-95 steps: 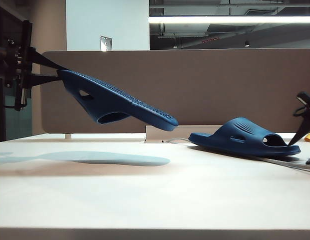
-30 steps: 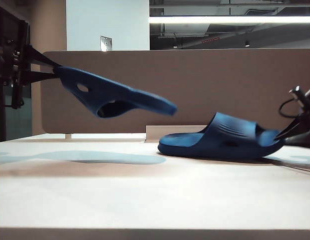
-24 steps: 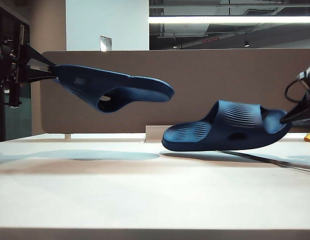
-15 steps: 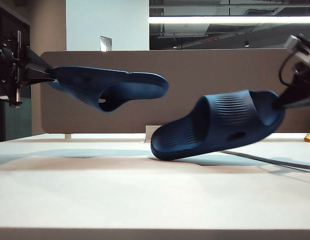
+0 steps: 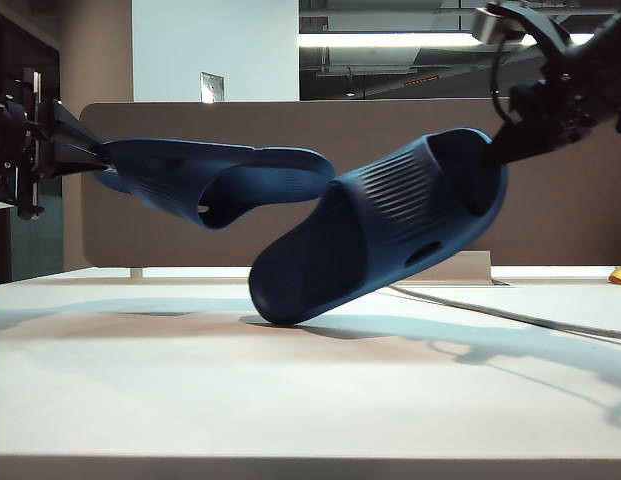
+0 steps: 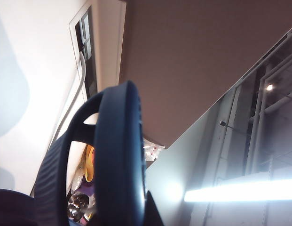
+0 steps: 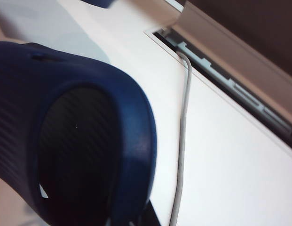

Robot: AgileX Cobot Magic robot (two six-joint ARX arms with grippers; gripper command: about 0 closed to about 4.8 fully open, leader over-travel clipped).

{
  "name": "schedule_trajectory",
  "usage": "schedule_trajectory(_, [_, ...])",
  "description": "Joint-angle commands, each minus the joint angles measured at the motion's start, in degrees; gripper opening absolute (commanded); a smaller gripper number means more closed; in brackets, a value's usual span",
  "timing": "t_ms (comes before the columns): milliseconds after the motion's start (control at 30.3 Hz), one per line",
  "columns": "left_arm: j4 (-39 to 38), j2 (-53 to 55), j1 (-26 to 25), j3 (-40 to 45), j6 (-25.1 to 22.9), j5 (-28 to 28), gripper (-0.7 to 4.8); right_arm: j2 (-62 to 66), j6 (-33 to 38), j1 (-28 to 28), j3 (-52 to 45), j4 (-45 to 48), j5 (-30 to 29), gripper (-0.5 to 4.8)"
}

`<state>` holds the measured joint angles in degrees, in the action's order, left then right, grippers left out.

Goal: Interlock the pair of blue slippers on the table with their fronts facing up.

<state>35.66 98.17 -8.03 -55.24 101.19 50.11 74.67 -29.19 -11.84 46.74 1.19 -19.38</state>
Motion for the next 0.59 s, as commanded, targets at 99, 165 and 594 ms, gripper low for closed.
schedule_trajectory(99, [0.7, -0.3, 0.1, -0.1, -0.2, 1.7, 0.25, -1.0, -5.4, -4.3, 0.1, -0.1, 6.3, 0.10])
schedule_trajectory(165, [0.6, -0.3, 0.1, -0.1, -0.2, 2.0, 0.25, -1.5, -7.7, -5.8, 0.1, 0.5, 8.8, 0.08])
schedule_trajectory(594, [-1.5, -0.3, 0.1, -0.1, -1.7, 2.6, 0.26, -6.1, -4.5, -8.5, 0.1, 6.3, 17.5, -0.01])
